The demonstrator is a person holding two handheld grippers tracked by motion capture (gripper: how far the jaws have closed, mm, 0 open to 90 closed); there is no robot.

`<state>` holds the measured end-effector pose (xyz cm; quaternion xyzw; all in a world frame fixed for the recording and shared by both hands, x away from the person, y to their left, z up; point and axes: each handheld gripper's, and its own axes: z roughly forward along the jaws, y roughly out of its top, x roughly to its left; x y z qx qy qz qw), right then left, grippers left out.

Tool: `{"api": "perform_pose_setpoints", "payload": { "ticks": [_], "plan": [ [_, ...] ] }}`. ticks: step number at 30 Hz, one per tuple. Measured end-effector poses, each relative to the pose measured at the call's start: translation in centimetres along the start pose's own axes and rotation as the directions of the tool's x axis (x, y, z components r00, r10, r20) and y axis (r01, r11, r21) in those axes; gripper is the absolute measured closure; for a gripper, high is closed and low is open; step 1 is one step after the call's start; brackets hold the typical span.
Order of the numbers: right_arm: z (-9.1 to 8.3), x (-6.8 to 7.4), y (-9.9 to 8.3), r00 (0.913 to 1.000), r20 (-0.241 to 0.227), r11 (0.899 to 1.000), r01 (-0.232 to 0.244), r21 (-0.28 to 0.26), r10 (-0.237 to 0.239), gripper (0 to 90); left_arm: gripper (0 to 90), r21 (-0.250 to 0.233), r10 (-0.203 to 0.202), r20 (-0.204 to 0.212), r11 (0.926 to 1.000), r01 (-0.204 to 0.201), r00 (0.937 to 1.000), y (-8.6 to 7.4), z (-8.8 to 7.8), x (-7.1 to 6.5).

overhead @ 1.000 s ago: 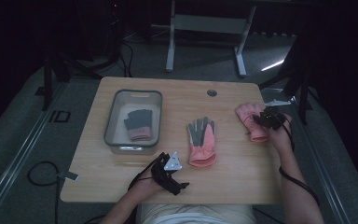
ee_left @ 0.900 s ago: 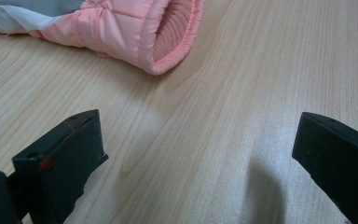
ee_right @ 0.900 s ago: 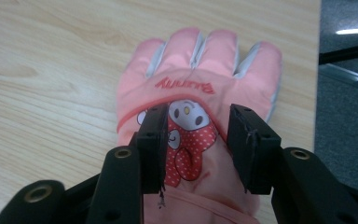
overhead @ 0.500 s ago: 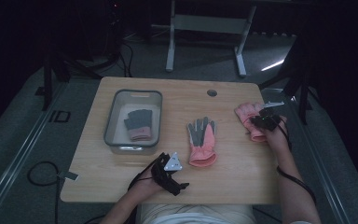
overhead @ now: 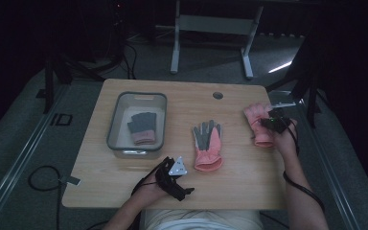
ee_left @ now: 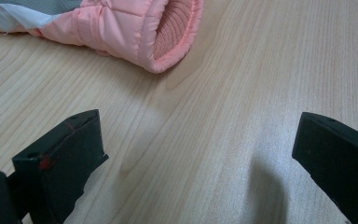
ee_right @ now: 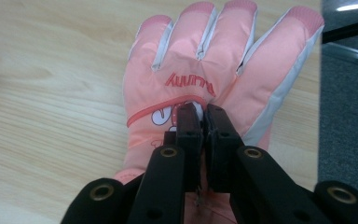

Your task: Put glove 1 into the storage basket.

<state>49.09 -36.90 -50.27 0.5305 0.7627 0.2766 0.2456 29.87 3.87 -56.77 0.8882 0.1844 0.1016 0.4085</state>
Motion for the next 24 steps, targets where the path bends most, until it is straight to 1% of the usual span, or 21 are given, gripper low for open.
{"api": "perform_pose_setpoints", "payload": {
  "ticks": [3, 5, 7, 10, 12, 13, 14, 15, 17, 18, 20, 21, 24],
  "plan": [
    [-1.9, 0.9, -0.1, 0.9993, -0.009, 0.999, -0.036, -0.041, 0.036, 85.5, 1.6, -0.006, 0.001, 0.001, 1.0000, -0.001, 1.0000, 0.0, 0.0, 0.0],
    [-3.1, 1.7, -0.1, 0.9996, -0.008, 0.998, -0.026, -0.056, 0.026, 85.5, 1.7, -0.004, 0.002, 0.002, 1.0000, -0.002, 1.0000, 0.0, -0.1, 0.0],
    [-4.3, 2.6, -0.1, 0.9995, -0.016, 0.997, -0.028, -0.067, 0.027, 85.5, 1.6, -0.004, 0.002, 0.003, 1.0000, -0.002, 1.0000, 0.0, -0.1, 0.0],
    [-5.9, 3.9, -0.4, 0.9995, -0.013, 0.996, -0.031, -0.082, 0.030, 85.5, 1.6, -0.003, 0.003, 0.002, 1.0000, -0.003, 1.0000, 0.0, -0.1, -0.1],
    [-6.8, 4.8, -0.6, 0.9996, -0.001, 0.996, -0.028, -0.082, 0.028, 85.5, 1.6, -0.003, 0.006, 0.001, 1.0000, -0.006, 1.0000, 0.0, -0.1, -0.1],
    [-7.2, 5.2, -0.7, 0.9996, 0.005, 0.997, -0.025, -0.078, 0.026, 85.6, 1.6, -0.010, 0.004, 0.003, 0.9999, -0.004, 1.0000, 0.0, -0.1, -0.1],
    [-7.5, 5.6, -0.9, 0.9993, 0.000, 0.996, -0.039, -0.078, 0.039, 85.5, 1.6, -0.012, 0.003, 0.004, 0.9999, -0.003, 1.0000, 0.0, -0.1, -0.1],
    [-7.7, 6.0, -1.0, 0.9991, -0.010, 0.996, -0.041, -0.075, 0.041, 85.6, 1.7, -0.009, 0.002, 0.004, 1.0000, -0.002, 1.0000, 0.0, -0.1, -0.1],
    [-8.0, 6.8, -1.4, 0.9989, -0.012, 0.997, -0.045, -0.064, 0.045, 85.6, 1.7, -0.008, 0.004, 0.000, 1.0000, -0.004, 1.0000, 0.0, -0.1, -0.1],
    [-8.2, 7.2, -1.6, 0.9987, -0.022, 0.997, -0.047, -0.062, 0.045, 85.6, 1.6, -0.007, 0.004, -0.001, 1.0000, -0.004, 1.0000, 0.0, -0.1, -0.1],
    [-8.5, 7.9, -2.1, 0.9976, -0.034, 0.996, -0.063, -0.065, 0.061, 85.6, 1.7, -0.009, 0.003, 0.000, 1.0000, -0.003, 1.0000, 0.0, -0.1, -0.1],
    [-8.6, 8.2, -2.3, 0.9974, -0.033, 0.996, -0.065, -0.061, 0.063, 85.6, 1.7, -0.008, 0.003, 0.000, 1.0000, -0.003, 1.0000, 0.0, -0.1, -0.1],
    [-8.7, 9.2, -3.2, 0.9971, -0.004, 0.995, -0.077, -0.064, 0.077, 85.6, 1.7, -0.011, 0.002, -0.003, 0.9999, -0.002, 1.0000, 0.0, -0.1, -0.1]
  ]
}}
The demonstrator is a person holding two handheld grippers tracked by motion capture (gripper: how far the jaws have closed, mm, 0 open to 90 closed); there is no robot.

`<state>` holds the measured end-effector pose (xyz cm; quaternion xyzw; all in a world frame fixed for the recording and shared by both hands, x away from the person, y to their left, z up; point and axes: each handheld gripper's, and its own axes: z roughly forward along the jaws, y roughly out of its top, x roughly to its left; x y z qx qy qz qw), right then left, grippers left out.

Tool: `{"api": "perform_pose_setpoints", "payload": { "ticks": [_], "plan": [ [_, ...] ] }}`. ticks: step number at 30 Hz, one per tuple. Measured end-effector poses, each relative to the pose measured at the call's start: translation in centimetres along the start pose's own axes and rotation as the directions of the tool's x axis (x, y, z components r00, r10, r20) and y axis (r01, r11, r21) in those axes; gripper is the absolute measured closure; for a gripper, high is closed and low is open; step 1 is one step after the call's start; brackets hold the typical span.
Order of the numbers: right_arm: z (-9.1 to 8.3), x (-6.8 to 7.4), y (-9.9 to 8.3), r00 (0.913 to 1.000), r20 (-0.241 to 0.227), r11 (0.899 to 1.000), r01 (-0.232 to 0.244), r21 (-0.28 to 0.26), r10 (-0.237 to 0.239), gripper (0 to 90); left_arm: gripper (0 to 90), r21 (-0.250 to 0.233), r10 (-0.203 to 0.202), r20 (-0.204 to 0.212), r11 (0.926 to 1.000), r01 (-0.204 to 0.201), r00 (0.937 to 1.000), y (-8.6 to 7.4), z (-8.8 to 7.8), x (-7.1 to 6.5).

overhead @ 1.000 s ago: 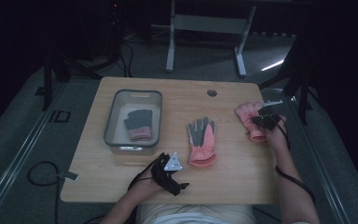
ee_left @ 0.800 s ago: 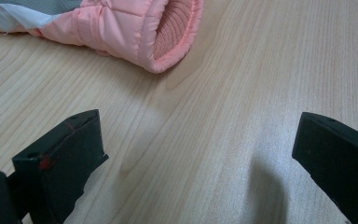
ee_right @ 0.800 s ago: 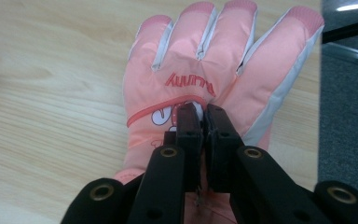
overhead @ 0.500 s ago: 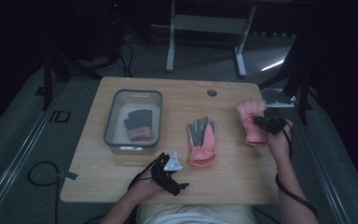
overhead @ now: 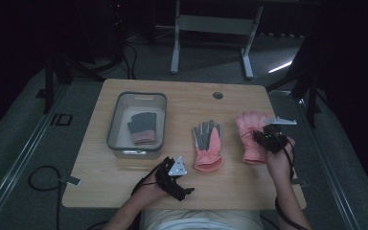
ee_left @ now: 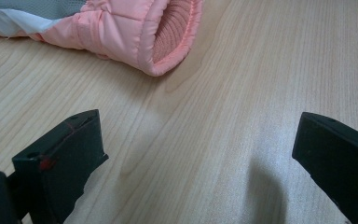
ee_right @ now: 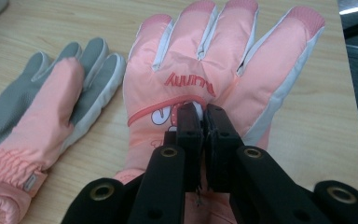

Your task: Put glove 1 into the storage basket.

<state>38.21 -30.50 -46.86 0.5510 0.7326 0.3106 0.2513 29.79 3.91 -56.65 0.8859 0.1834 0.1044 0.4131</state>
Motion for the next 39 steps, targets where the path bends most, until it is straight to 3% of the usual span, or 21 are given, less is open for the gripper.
{"api": "perform_pose_setpoints", "payload": {
  "ticks": [12, 23, 30, 33, 35, 39],
  "plan": [
    [2.8, 0.4, -2.0, 0.9982, 0.001, 0.997, -0.061, 0.050, 0.061, 85.6, 1.7, -0.001, -0.002, 0.007, 1.0000, 0.002, 1.0000, -0.1, 0.0, 0.0],
    [4.7, 0.2, -2.9, 0.9989, -0.010, 0.995, -0.045, 0.087, 0.046, 80.1, 1.7, 0.003, 0.002, 0.001, 1.0000, -0.002, 1.0000, -0.1, 0.1, -0.1],
    [4.8, 0.0, -2.6, 0.9996, -0.026, 0.995, -0.009, 0.104, 0.012, 76.7, 1.6, 0.003, 0.001, 0.006, 1.0000, -0.001, 1.0000, -0.1, 0.1, 0.0],
    [4.1, -0.2, -2.2, 0.9981, -0.050, 0.996, 0.042, 0.082, -0.038, 75.5, 1.7, 0.002, 0.001, 0.006, 1.0000, -0.001, 1.0000, -0.1, 0.0, 0.0],
    [3.8, -0.4, -1.9, 0.9925, -0.091, 0.994, 0.088, 0.063, -0.082, 72.1, 1.6, 0.002, 0.003, 0.007, 1.0000, -0.003, 1.0000, -0.1, 0.0, 0.0],
    [3.4, -0.6, -1.5, 0.9797, -0.125, 0.985, 0.165, 0.056, -0.157, 68.0, 1.7, 0.003, 0.003, 0.006, 1.0000, -0.003, 1.0000, -0.1, 0.0, 0.0]
  ]
}}
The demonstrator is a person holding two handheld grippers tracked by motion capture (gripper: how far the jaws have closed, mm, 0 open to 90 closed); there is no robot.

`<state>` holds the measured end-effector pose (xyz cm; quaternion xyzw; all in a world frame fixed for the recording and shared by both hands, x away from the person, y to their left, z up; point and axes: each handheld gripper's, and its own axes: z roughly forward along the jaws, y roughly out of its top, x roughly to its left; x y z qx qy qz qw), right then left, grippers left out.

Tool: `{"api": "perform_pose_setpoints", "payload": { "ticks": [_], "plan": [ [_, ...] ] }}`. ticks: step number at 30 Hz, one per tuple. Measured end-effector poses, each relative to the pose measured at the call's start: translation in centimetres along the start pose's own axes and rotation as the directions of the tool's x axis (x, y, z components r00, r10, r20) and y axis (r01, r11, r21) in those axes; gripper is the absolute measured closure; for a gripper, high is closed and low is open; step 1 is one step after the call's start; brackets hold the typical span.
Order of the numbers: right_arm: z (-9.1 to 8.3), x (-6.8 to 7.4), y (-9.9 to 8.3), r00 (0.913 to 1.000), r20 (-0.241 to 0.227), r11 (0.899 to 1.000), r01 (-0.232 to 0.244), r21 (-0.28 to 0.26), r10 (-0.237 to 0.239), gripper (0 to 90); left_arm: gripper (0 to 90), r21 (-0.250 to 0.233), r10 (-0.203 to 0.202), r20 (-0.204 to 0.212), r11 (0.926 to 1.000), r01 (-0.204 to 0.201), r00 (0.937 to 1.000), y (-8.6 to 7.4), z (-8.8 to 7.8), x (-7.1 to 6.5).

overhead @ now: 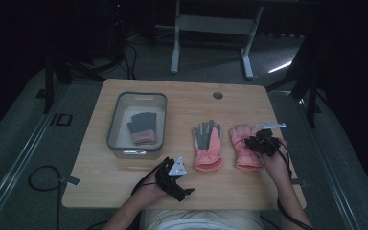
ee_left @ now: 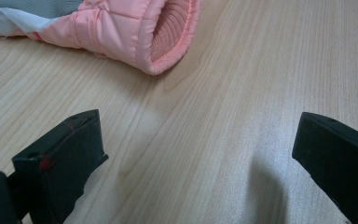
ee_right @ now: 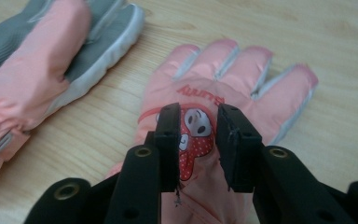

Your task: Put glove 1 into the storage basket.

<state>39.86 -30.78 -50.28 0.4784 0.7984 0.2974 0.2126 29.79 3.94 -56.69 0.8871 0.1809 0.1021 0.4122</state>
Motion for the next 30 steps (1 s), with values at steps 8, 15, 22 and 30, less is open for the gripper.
{"api": "perform_pose_setpoints", "payload": {
  "ticks": [8, 15, 22, 30],
  "plan": [
    [0.7, -0.1, -0.5, 0.9967, -0.016, 0.996, 0.080, 0.047, -0.079, 63.2, 1.7, 0.003, 0.001, -0.002, 1.0000, -0.001, 1.0000, 0.0, 0.1, 0.0],
    [1.9, -0.1, -1.3, 0.9991, 0.002, 0.997, 0.043, 0.067, -0.043, 65.3, 1.7, 0.003, 0.004, -0.002, 1.0000, -0.004, 1.0000, 0.0, 0.1, 0.0],
    [2.2, 0.2, -1.9, 0.9998, 0.020, 0.999, -0.003, 0.033, 0.002, 81.7, 1.6, 0.001, -0.001, 0.000, 1.0000, 0.001, 1.0000, -0.1, 0.1, 0.0],
    [0.2, 0.7, -0.7, 0.9956, 0.065, 0.998, -0.066, -0.022, 0.067, 86.7, 1.7, 0.007, 0.001, 0.000, 1.0000, -0.001, 1.0000, -0.1, 0.0, 0.1]
  ]
}}
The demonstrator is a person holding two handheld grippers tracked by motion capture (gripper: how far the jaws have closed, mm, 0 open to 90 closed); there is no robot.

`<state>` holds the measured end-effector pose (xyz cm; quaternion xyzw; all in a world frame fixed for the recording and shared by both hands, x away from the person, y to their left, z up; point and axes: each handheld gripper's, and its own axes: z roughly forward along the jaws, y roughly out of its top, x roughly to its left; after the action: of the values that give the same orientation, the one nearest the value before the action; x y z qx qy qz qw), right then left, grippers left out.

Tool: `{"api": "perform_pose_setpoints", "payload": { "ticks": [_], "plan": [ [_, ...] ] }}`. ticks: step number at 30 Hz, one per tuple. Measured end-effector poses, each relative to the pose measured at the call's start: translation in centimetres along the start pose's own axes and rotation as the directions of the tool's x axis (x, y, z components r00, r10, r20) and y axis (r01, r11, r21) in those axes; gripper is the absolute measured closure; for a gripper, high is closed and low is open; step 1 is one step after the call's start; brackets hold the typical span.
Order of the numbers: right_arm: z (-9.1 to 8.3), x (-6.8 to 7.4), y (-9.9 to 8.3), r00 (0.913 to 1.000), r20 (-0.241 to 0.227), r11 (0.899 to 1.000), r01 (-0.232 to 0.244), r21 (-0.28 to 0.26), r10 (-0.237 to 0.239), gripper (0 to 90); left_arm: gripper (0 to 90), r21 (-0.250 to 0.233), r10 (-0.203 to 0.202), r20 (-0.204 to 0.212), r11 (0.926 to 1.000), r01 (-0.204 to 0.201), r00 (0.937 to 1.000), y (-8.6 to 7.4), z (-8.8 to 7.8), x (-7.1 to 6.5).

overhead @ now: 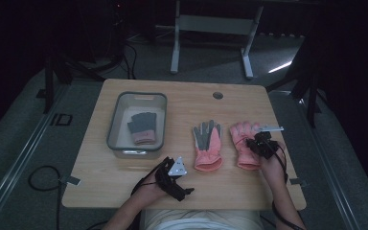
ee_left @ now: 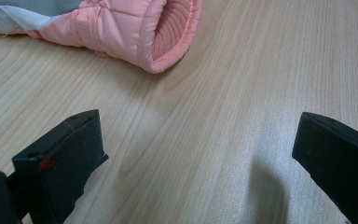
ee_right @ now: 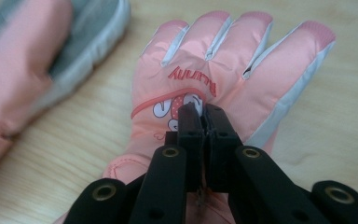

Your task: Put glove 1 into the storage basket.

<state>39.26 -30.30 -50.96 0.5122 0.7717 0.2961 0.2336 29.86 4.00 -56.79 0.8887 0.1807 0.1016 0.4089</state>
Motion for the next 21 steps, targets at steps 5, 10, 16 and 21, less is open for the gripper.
{"api": "perform_pose_setpoints", "payload": {
  "ticks": [5, 10, 16, 21],
  "plan": [
    [-2.8, 0.6, 1.8, 0.9998, 0.017, 0.997, -0.011, -0.072, 0.012, 86.7, 1.7, 0.004, 0.002, 0.001, 1.0000, -0.002, 1.0000, 0.0, 0.0, 0.0],
    [-4.6, 2.0, 3.7, 0.9995, 0.033, 0.995, 0.007, -0.101, -0.003, 86.7, 1.7, 0.001, 0.002, -0.004, 1.0000, -0.002, 1.0000, 0.0, 0.1, -0.1],
    [-5.9, 4.7, 5.6, 0.9979, 0.052, 0.991, 0.044, -0.126, -0.038, 86.7, 1.7, 0.005, 0.006, -0.008, 1.0000, -0.006, 1.0000, 0.0, 0.1, 0.0],
    [-6.8, 7.2, 7.2, 0.9977, 0.035, 0.985, 0.062, -0.159, -0.057, 86.7, 1.7, -0.003, 0.002, -0.007, 1.0000, -0.002, 1.0000, 0.0, 0.1, -0.1]
  ]
}}
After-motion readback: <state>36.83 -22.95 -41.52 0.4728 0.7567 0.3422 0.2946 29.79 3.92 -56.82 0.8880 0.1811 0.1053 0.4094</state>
